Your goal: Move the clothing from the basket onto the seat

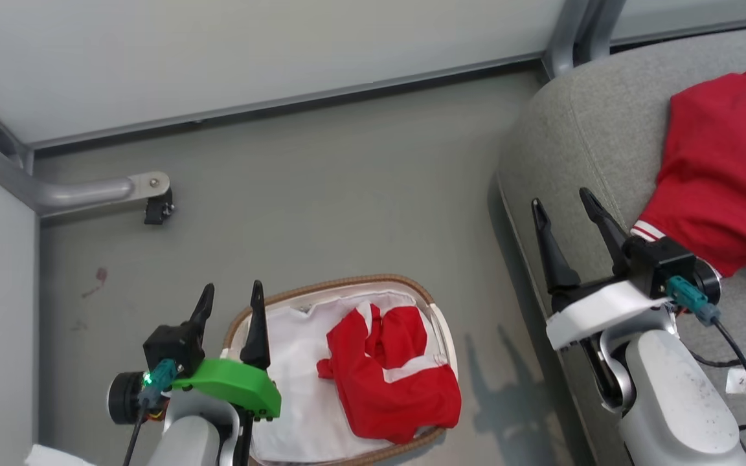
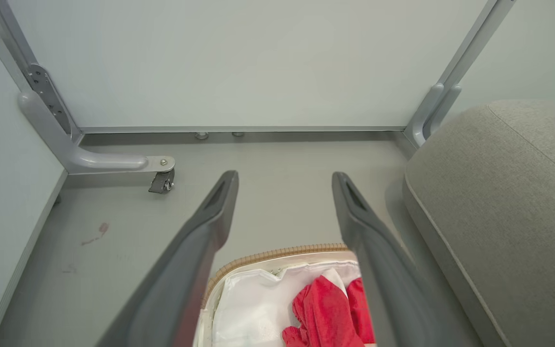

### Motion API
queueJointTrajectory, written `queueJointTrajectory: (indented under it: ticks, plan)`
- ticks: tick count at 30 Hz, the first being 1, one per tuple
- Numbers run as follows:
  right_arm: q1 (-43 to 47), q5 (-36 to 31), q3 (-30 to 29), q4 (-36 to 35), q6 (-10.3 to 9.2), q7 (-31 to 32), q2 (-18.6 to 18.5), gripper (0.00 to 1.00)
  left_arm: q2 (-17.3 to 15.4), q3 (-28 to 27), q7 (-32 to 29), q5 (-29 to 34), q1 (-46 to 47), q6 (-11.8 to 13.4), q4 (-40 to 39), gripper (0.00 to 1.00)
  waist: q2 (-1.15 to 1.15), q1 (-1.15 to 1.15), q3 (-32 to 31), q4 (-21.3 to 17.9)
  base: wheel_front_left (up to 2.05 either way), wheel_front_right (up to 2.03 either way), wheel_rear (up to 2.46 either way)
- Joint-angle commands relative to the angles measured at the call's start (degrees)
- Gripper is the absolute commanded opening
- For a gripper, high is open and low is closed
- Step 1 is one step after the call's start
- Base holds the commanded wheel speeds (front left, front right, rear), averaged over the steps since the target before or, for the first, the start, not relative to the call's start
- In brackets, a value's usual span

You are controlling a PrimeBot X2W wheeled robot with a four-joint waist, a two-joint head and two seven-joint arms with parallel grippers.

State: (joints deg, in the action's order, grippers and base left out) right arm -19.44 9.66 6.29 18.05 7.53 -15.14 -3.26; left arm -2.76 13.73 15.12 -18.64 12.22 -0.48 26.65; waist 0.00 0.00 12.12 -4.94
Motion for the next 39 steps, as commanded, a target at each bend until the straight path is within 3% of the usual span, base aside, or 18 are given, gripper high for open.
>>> queueJointTrajectory:
  ticks: [1, 19, 34, 39]
  plan:
    - [-1.52, 0.67, 0.38, -0.74, -0.08, 0.0, -0.06, 1.0, -0.24, 0.71, 0.04, -1.19, 2.35, -0.68, 1.09, 1.0, 0.0, 0.0, 6.54, -3.28, 0.0, 0.0, 0.0]
    - [-13.48, 4.89, 5.79, -9.03, -0.08, -0.01, 0.33, 1.0, -0.35, 7.65, 0.05, -2.77, 20.5, -3.05, 22.04, 1.0, 0.0, 0.0, 24.89, -13.69, 0.0, 0.0, 0.0]
    - [-16.61, 7.77, 6.2, -14.15, -0.08, 0.0, 0.32, 1.0, -0.44, 9.05, 0.05, -0.45, 29.48, -4.36, 38.85, 1.0, 0.0, 0.0, 34.46, -16.84, 0.0, 0.0, 0.0]
    - [-17.17, 8.04, 5.92, -14.89, -0.08, 0.0, 0.3, 1.0, -0.92, 9.59, 0.03, 0.0, 32.05, -3.25, 43.73, 1.0, 0.0, 0.0, 36.34, -17.21, 0.0, 0.0, 0.0]
